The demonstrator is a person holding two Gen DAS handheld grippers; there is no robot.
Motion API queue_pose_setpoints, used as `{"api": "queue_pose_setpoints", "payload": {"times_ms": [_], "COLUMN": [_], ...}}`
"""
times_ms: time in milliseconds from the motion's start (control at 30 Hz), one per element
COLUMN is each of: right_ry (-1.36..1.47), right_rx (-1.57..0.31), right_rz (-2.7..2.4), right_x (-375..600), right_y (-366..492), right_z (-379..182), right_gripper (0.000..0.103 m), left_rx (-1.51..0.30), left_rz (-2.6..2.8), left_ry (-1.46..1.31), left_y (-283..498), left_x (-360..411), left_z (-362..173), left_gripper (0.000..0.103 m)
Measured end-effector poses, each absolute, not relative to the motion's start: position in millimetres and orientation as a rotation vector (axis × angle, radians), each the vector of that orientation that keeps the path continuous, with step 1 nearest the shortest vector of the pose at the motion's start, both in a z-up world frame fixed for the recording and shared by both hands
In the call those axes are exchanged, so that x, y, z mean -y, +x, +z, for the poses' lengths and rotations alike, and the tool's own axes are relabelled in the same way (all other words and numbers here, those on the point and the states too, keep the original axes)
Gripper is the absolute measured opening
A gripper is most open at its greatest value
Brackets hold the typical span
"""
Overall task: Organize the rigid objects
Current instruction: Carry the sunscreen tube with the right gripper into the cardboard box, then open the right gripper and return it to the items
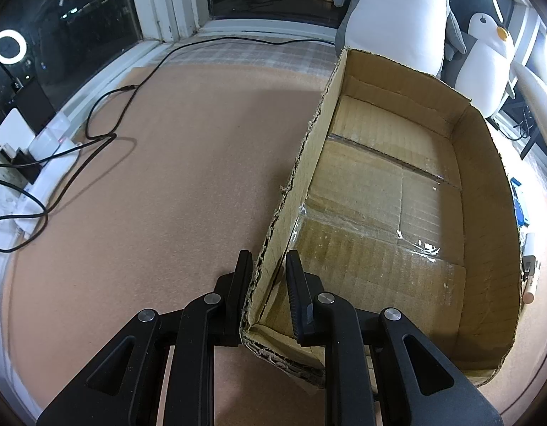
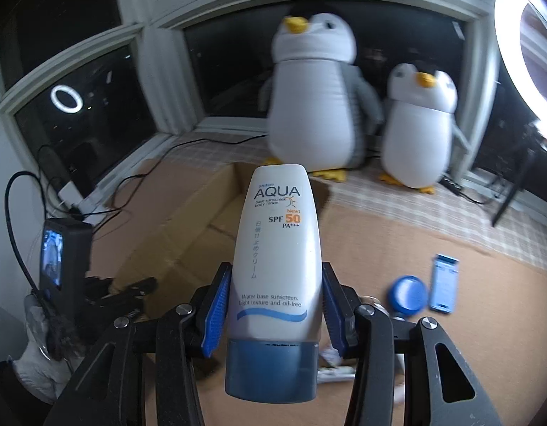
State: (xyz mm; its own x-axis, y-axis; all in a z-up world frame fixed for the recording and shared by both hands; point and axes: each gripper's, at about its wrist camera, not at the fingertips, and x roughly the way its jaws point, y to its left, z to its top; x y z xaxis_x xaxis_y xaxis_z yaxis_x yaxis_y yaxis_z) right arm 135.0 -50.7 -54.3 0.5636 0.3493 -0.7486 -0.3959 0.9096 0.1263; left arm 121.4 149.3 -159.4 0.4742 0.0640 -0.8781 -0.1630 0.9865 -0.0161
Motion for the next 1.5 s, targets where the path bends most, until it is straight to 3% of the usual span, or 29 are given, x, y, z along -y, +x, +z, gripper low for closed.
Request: {"api": "queue_pose_setpoints", "payload": {"times_ms": [733, 1500], "right_ry": [-0.094, -0.043], "right_rx": [-1.008, -0.979], "right_rz": [0.526, 0.496], "right_x": [-14, 22], "right_y": [146, 137], "right_z": [-111, -90], "right_gripper": [0.043, 0.047], "left_rx": [-1.063, -1.066], "left_rz": [0.137, 0.143], "left_ry": [-0.116, -0.104], "left_y": [121, 119], "left_x": [-152, -150], "left_z": [-159, -160], "left_gripper": [0.018, 0.018]}}
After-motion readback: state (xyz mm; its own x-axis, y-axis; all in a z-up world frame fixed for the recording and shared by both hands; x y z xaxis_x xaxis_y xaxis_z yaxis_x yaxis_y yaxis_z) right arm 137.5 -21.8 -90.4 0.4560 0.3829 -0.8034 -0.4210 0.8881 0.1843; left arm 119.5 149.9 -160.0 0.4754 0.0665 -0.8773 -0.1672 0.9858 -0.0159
